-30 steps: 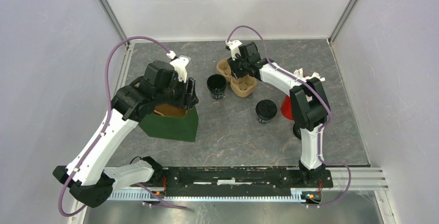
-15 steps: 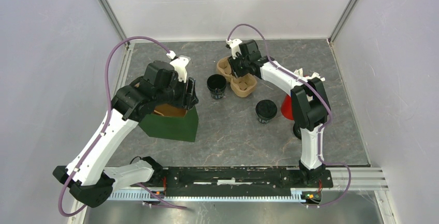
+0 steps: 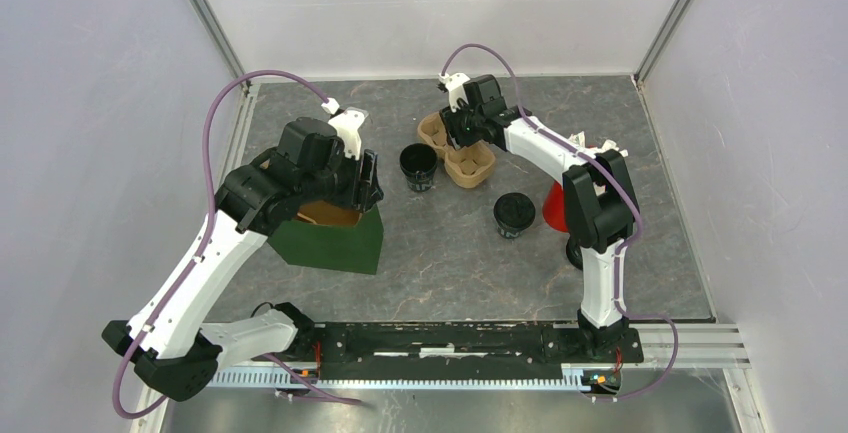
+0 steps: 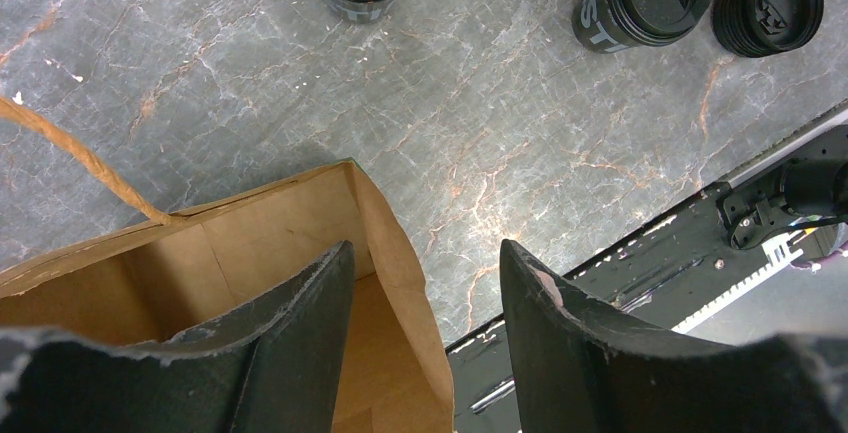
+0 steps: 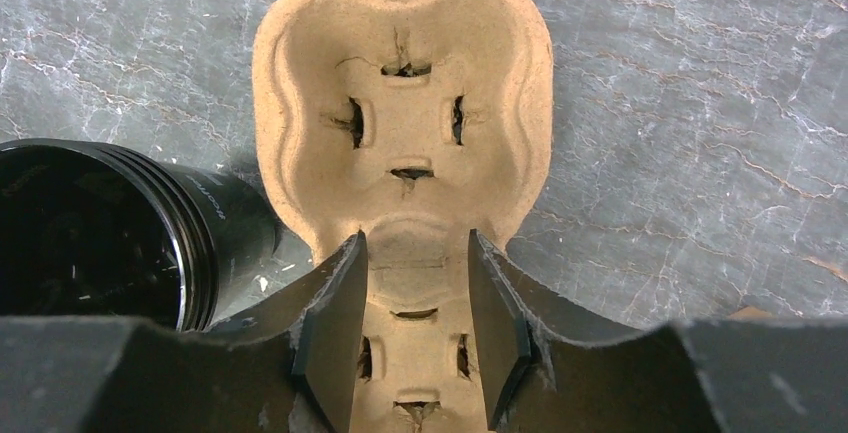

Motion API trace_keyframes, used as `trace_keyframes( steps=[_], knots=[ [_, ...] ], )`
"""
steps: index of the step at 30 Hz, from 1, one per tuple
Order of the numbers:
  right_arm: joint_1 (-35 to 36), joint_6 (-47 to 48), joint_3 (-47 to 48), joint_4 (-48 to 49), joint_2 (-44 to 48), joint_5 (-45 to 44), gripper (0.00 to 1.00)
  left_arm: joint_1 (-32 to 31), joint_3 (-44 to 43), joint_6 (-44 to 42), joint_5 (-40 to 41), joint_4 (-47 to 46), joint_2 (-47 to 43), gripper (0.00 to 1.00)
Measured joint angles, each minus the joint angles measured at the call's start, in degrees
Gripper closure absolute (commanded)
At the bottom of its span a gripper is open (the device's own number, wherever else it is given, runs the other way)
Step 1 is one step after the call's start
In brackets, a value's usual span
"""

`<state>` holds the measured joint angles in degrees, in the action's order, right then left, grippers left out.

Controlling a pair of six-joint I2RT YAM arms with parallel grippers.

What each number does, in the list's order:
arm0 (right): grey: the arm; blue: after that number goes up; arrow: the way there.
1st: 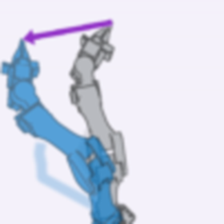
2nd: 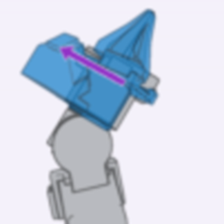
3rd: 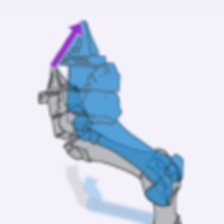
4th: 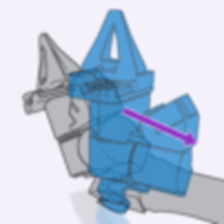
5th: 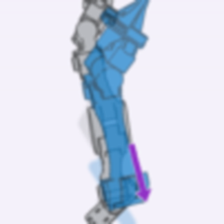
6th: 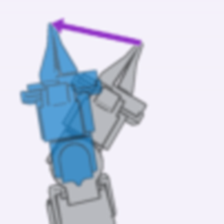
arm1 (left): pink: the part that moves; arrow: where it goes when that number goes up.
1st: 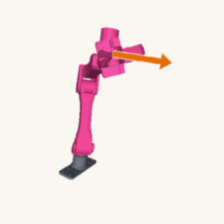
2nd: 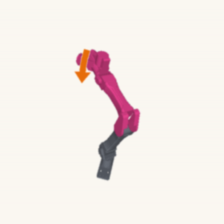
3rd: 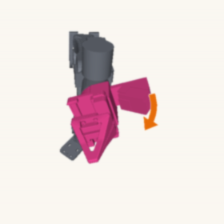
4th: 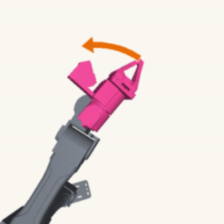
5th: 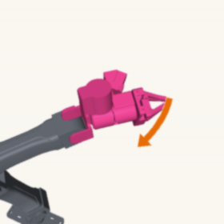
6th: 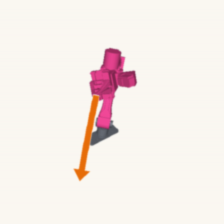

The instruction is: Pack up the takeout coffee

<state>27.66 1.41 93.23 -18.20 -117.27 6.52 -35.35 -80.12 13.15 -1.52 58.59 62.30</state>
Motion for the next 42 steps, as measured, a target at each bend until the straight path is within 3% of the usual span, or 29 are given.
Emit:
trace_keyframes(
  steps=[19,42],
  knots=[
    [-0.09,0.37,-0.48,-0.02,0.00,1.40,0.48,0.00,0.00,0.00,0.00,0.00,0.00,0.38],
    [-0.46,0.15,2.05,-2.49,0.04,1.60,0.59,0.00,0.00,0.00,-0.04,-0.37,0.00,0.38]
  ],
)
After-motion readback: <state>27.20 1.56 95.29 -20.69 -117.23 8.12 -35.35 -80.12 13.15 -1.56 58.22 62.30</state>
